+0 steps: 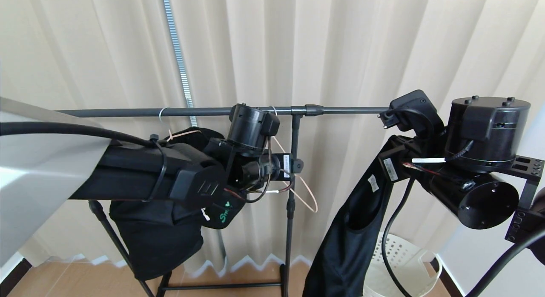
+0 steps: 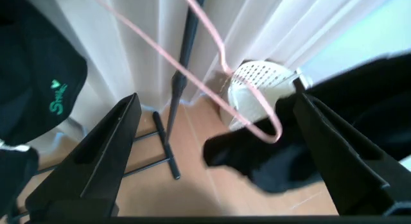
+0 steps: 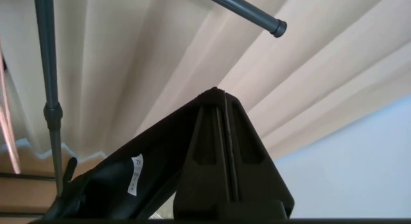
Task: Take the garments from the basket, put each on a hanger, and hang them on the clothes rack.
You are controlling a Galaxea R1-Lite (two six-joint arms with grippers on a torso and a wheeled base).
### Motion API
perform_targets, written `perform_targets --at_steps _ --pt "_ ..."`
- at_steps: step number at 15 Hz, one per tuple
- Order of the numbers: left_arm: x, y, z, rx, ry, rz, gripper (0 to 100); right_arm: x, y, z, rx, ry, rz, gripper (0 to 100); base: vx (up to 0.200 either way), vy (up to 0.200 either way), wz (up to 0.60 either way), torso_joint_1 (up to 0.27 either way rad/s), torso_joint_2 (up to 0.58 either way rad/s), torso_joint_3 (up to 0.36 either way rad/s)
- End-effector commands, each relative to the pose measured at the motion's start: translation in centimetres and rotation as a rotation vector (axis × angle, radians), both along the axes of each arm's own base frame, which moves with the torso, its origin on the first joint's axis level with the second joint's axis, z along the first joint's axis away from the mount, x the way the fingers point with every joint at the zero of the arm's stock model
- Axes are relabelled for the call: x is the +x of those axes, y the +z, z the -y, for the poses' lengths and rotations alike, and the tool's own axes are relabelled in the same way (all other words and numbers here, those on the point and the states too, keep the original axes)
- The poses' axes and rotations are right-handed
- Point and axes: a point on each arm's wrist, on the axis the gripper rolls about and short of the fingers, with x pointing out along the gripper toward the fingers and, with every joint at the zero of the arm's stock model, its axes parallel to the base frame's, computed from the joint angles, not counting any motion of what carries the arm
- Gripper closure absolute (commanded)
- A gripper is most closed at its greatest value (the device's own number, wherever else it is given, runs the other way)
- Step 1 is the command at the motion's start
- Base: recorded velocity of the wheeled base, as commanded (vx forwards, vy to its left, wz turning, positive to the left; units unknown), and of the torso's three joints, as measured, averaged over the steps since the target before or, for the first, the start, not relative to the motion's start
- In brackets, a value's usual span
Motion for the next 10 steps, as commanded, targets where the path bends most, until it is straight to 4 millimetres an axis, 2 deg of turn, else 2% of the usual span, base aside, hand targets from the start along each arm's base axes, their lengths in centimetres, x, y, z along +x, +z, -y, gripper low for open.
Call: perform_targets --at_steps 1,4,10 --pt "2.0 -1.4 1.4 0.0 0.011 -0.023 0 0.0 -0.1 0.0 -0.003 0.0 -0.003 100 0.0 0.0 0.0 0.0 0.0 0.0" --pt "4.0 -3.2 1.8 0.011 0.037 -0.037 0 0.0 -0.1 0.0 -0.003 0.0 -0.003 100 0.0 0.0 0.0 0.0 0.0 0.0" --pt "5.8 -5.6 2.3 0.053 0.115 -0.037 0 0.1 -0.3 -0.1 -0.006 0.0 -0.008 100 0.0 0.0 0.0 0.0 0.0 0.0"
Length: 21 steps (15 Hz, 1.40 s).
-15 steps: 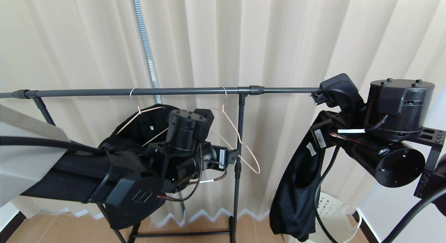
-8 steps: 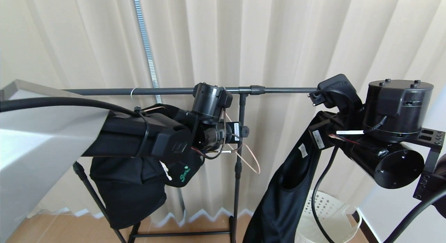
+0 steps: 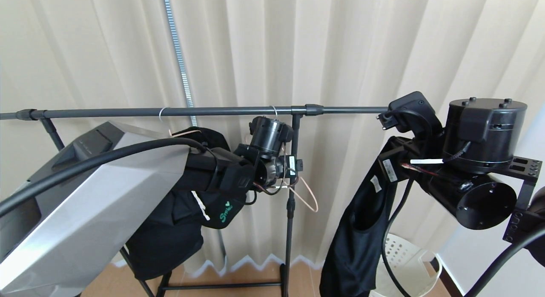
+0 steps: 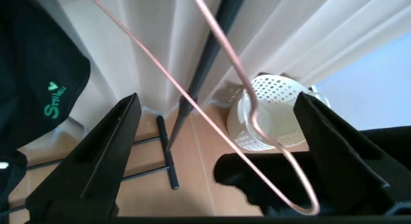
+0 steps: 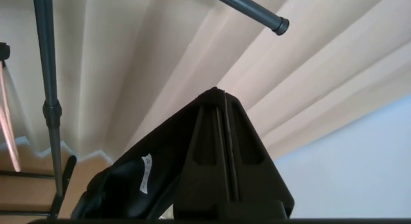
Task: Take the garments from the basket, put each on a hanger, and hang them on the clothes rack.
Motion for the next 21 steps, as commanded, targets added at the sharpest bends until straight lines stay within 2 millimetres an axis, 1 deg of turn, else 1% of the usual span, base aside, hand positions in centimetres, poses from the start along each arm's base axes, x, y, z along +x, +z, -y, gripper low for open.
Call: perform_targets --at_steps 1,4,6,9,11,16,18,21 --pt "0.4 -1.5 0.0 0.028 0.01 -0.029 0 0.1 -0.1 0.0 -0.002 0.0 -0.002 100 0.0 0.0 0.0 0.0 0.0 0.0" --pt "0.6 -1.7 -1.0 0.083 0.063 -0.053 0 0.1 -0.1 0.0 -0.002 0.001 -0.003 100 0.0 0.0 0.0 0.0 0.0 0.0" --pt "1.1 -1.9 -1.9 0.132 0.117 -0.039 0 0.0 -0.2 0.0 -0.004 0.0 -0.006 100 0.0 0.0 0.0 0.0 0.0 0.0" --pt "1.3 -1.8 -2.5 0.143 0.146 -0.034 0 0.0 -0.2 0.0 -0.004 0.001 -0.006 100 0.0 0.0 0.0 0.0 0.0 0.0" --pt "0.8 -1.4 -3.5 0.182 0.136 -0.04 0 0.0 -0.3 0.0 -0.005 0.0 -0.007 100 0.0 0.0 0.0 0.0 0.0 0.0" --pt "1.0 -0.8 -3.2 0.197 0.111 -0.011 0 0.0 -0.3 0.0 -0.006 0.0 -0.008 100 0.0 0.0 0.0 0.0 0.0 0.0" --pt "1.2 -1.2 -2.8 0.196 0.1 -0.012 0 0.0 -0.3 0.0 -0.005 0.001 -0.007 100 0.0 0.0 0.0 0.0 0.0 0.0" --pt "1.1 -1.3 -2.4 0.195 0.092 -0.01 0 -0.1 -0.2 0.1 -0.003 0.0 -0.004 100 0.0 0.0 0.0 0.0 0.0 0.0"
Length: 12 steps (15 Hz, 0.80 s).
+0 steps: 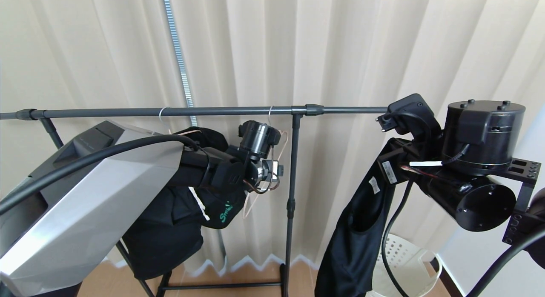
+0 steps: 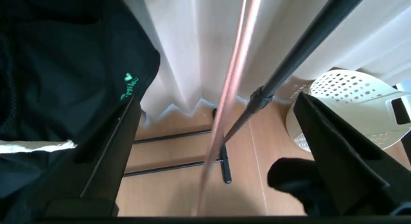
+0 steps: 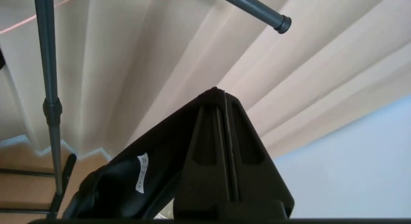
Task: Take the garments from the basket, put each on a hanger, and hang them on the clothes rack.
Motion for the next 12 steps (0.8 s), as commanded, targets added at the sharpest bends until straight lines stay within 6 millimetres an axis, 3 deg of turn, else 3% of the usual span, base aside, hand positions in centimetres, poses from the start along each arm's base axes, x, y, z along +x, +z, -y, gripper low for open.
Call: perform_targets --at_steps 1,5,6,12 --pt "0.0 -0.1 0.2 0.005 -0.005 0.001 0 0.0 0.1 0.0 0.002 0.001 0.002 100 0.0 0.0 0.0 0.0 0.0 0.0" --pt "0.2 -0.6 0.4 0.011 -0.012 -0.005 0 0.0 0.0 0.0 0.001 0.0 0.001 100 0.0 0.0 0.0 0.0 0.0 0.0" --pt "0.4 -1.0 0.5 0.014 -0.012 -0.01 100 0.0 0.0 0.0 -0.001 0.0 0.0 100 0.0 0.0 0.0 0.0 0.0 0.0" --pt "0.4 -1.2 0.8 0.012 -0.017 -0.011 100 0.0 -0.2 0.0 -0.003 0.001 -0.005 100 0.0 0.0 0.0 0.0 0.0 0.0"
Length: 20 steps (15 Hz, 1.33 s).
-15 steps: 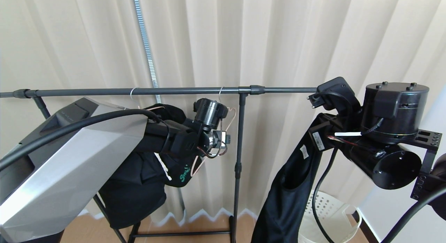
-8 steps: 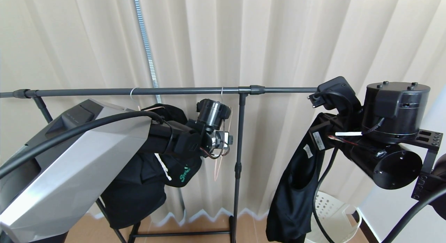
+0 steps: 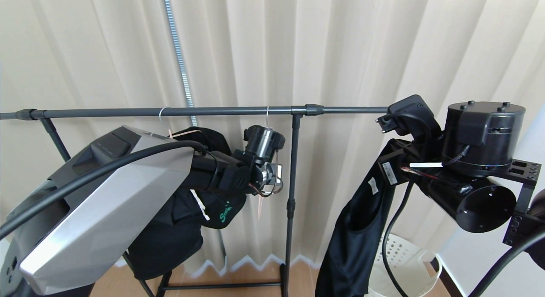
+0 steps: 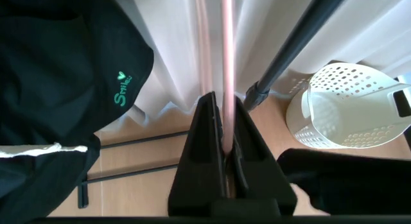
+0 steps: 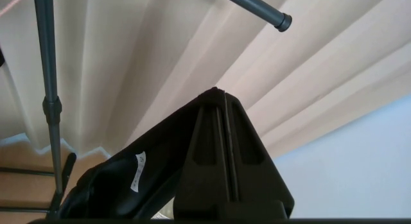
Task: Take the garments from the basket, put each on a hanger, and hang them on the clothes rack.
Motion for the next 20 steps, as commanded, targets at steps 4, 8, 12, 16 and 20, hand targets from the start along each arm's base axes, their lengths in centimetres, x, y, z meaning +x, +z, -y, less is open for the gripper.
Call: perform_targets --at_steps 4,8,12,16,20 --pt "0.0 1.3 -0.4 -0.016 0.009 0.025 100 0.1 -0.1 -0.1 -0.002 0.001 -0.003 100 0.0 0.0 0.0 0.0 0.0 0.0" --pt "-2.0 4.2 -1.6 -0.026 -0.017 0.045 100 0.0 -0.1 -0.1 -0.002 0.001 -0.003 100 0.0 0.0 0.0 0.0 0.0 0.0" --pt "-4.4 5.8 -3.0 -0.05 -0.053 0.056 100 0.0 -0.1 -0.1 -0.003 0.003 -0.003 100 0.0 0.0 0.0 0.0 0.0 0.0" --pt "-8.3 5.7 -5.2 -0.026 -0.126 0.106 100 0.0 -0.1 -0.1 -0.002 0.003 -0.003 100 0.0 0.0 0.0 0.0 0.0 0.0" --pt "-13.4 5.7 -8.0 -0.011 -0.216 0.076 100 0.0 -0.4 -0.2 -0.007 0.006 -0.011 100 0.0 0.0 0.0 0.0 0.0 0.0"
